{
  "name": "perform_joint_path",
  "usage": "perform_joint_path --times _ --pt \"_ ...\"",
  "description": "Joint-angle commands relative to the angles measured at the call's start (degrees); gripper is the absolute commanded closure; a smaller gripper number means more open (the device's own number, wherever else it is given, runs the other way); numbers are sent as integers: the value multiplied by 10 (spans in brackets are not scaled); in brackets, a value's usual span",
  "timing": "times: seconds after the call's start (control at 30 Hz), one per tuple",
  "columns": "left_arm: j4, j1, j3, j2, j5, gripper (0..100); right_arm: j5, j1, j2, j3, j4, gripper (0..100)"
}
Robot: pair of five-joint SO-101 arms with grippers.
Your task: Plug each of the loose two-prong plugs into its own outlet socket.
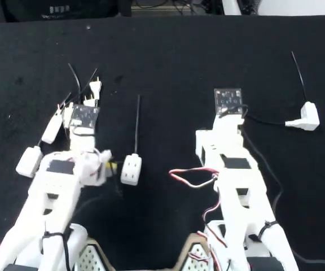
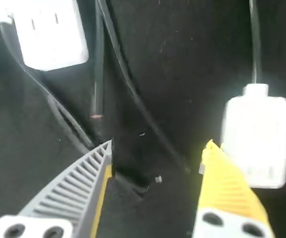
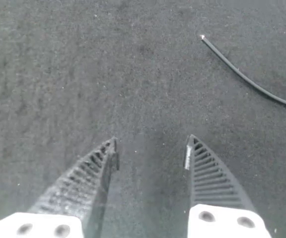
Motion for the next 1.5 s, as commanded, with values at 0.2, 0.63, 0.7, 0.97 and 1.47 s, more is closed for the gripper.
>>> perform_joint_path --times 0.2,0.63,0.7,0.97,1.47 --pt "-61 235 11 -15 91 719 -1 3 -21 -26 3 800" --pt "-104 100 -106 19 210 715 -2 25 -21 -31 -1 800" --pt "-131 83 -103 55 216 715 -2 25 -21 -31 -1 800" --pt "-44 66 -249 271 258 715 -2 25 -21 -31 -1 800" --pt "272 -26 -463 448 156 718 -2 25 -21 -31 -1 800"
